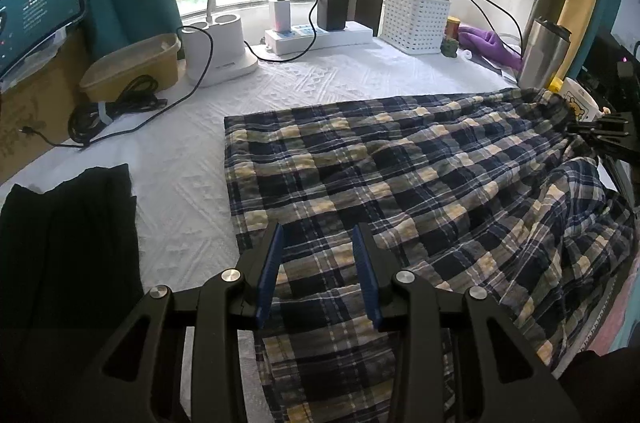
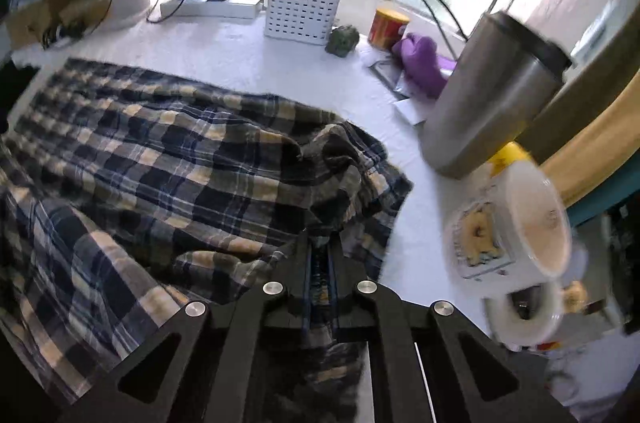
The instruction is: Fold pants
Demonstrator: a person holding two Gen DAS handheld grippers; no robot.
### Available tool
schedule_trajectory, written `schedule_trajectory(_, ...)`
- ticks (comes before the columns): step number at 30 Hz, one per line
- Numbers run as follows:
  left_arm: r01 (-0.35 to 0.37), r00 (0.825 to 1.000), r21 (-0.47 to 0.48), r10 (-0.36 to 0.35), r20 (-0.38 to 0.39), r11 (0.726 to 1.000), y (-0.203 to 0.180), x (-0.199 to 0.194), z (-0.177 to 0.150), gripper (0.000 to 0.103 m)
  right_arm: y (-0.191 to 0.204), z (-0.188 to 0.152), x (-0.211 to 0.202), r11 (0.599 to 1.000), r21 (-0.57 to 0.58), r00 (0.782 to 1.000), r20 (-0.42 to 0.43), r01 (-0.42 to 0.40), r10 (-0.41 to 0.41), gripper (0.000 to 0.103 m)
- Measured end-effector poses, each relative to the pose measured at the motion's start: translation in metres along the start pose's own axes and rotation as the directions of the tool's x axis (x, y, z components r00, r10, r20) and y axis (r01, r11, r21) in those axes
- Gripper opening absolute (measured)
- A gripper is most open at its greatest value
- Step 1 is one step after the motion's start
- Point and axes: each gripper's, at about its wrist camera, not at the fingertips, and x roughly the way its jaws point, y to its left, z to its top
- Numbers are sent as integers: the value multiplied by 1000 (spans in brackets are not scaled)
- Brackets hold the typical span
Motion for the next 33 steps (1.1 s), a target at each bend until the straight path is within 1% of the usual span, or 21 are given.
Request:
schedule_trajectory(2,4,1000,7,-4,3,1000,-1,0,0,35,-4,-3,5,999,-6,999,-23,44,-44,6)
schedule_trajectory(4,7,1000,12,-7,3,1000,-2,0,0,35,-17,-9,21,996,20,994,-76,81,-80,7)
schedule_trajectory(5,6,1000,14,-6,-2,1000,-2,1,-1,35,-24,-13,28,997,51,994,-92,58,-53,7)
schedule_trajectory(6,3,1000,17,-3,-6,1000,-2,2,-1,35,-33,-16,34,995,103,996,-93,6,3,10)
schedule_trajectory(7,-3,1000,23,4,-11,1000,-2,2,-2,35,-37,-17,34,990,137,997,-75,-22,32,11)
schedule_trajectory(12,-29,999,11,30,-16,1000,4,0,-3,35,-51,-17,24,982,178,994,-68,-67,80,12)
schedule_trajectory(16,-47,999,1,47,-7,999,10,-5,-2,35,-54,-16,7,976,195,994,-23,-96,103,12)
schedule_trajectory(18,-50,999,-1,50,-3,999,12,-7,-1,35,-58,-16,10,968,220,992,-17,-119,126,13)
schedule_trajectory(20,-40,999,0,40,3,999,13,-9,-3,35,-59,-21,21,968,227,991,-41,-111,124,24)
schedule_trajectory(22,-38,999,5,38,2,999,13,-12,-5,35,-60,-27,31,971,228,993,-78,-72,92,50)
schedule_trajectory(24,-40,999,15,40,7,999,13,-17,-8,35,-61,-30,26,969,241,995,-72,-44,63,62)
schedule_trajectory(26,-39,999,18,39,20,999,15,-23,-10,35,-62,-32,10,970,240,998,-37,-45,55,63)
schedule_trajectory(27,-38,999,18,37,27,999,17,-27,-11,37,-61,-33,3,971,237,998,-26,-43,51,63)
schedule_trajectory(28,-37,999,17,37,34,999,18,-30,-12,43,-59,-34,-9,973,229,999,-10,-30,34,64)
schedule_trajectory(29,-36,998,15,36,44,999,20,-35,-14,58,-58,-35,-16,974,225,1000,-1,-20,21,66)
schedule_trajectory(30,-33,998,15,32,57,999,20,-39,-16,64,-57,-36,-22,975,221,1000,9,-14,12,72)
schedule_trajectory(31,-28,997,16,26,68,999,21,-43,-18,64,-53,-39,-33,976,220,1000,28,-7,1,79)
schedule_trajectory(33,-13,997,25,11,79,1000,20,-51,-23,64,-48,-45,-45,976,220,999,52,-9,-3,82)
